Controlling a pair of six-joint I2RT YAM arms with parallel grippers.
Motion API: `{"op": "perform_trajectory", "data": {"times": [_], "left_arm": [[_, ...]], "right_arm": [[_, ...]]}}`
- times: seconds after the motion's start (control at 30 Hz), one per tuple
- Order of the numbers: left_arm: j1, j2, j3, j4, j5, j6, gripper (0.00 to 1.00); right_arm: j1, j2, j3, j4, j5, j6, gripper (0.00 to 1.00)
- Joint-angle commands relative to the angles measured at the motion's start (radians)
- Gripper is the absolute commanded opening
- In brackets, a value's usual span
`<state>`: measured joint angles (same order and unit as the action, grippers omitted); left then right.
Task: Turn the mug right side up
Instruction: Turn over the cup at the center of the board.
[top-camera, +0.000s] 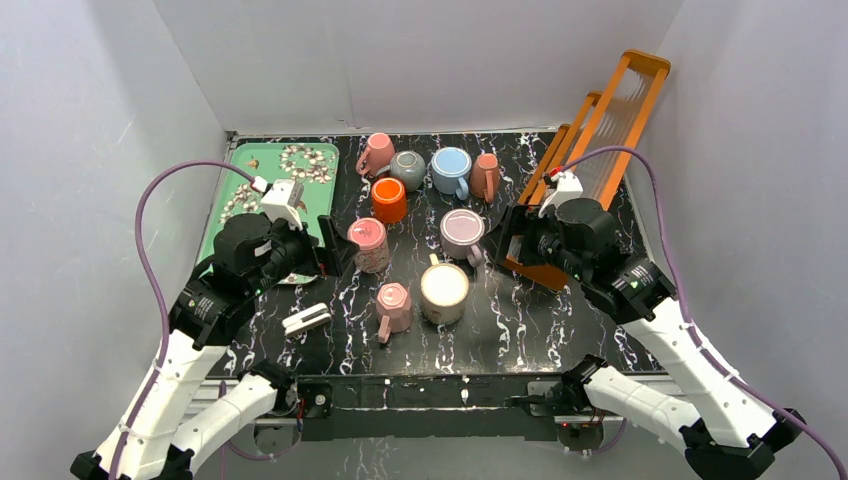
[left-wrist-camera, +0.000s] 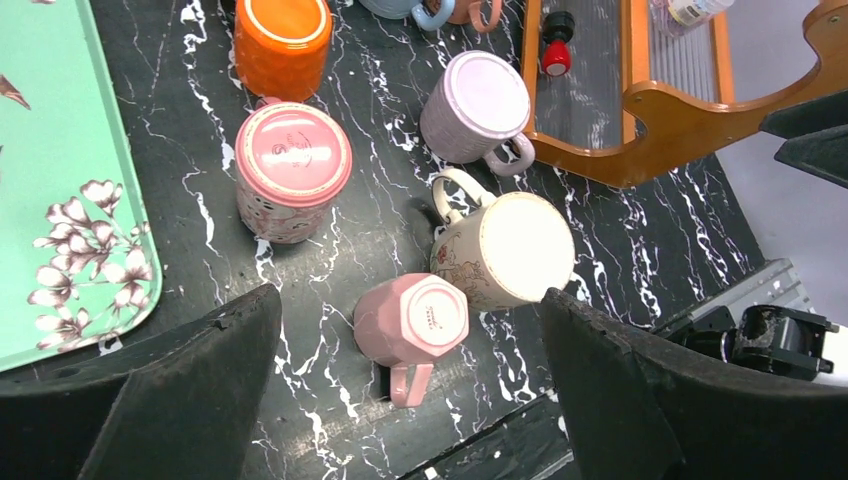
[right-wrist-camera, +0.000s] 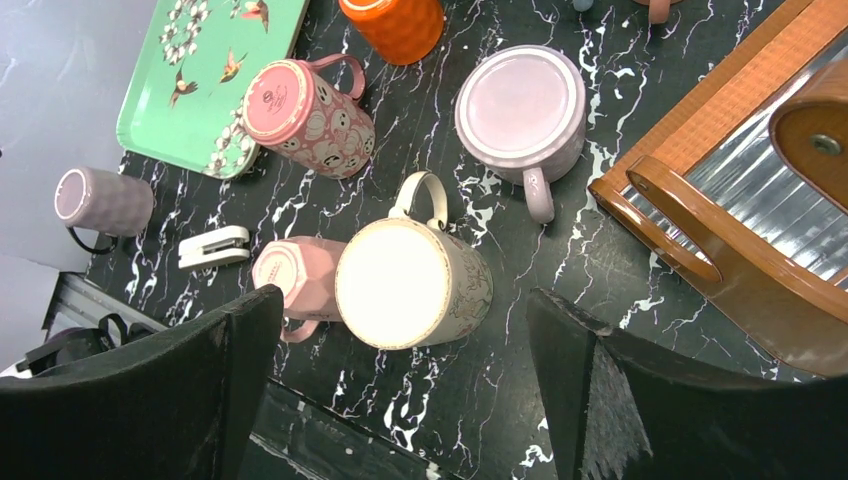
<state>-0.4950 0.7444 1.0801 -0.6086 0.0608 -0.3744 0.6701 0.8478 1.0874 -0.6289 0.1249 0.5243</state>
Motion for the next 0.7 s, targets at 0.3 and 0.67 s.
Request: {"op": "perform_trajectory", "data": {"times": [0.3, 0.67], "left_arm": [[-0.005, 0.027, 0.055, -0.068, -0.091, 0.04, 0.98], [-0.005, 0.072, -0.006, -0.087, -0.07, 0.054, 0.98]], "right_arm": [[0.003, 0.001, 0.026, 0.032, -0.019, 0.003, 0.99], [0.003, -0.024, -0.026, 0.063, -0.157, -0.102, 0.99]]}}
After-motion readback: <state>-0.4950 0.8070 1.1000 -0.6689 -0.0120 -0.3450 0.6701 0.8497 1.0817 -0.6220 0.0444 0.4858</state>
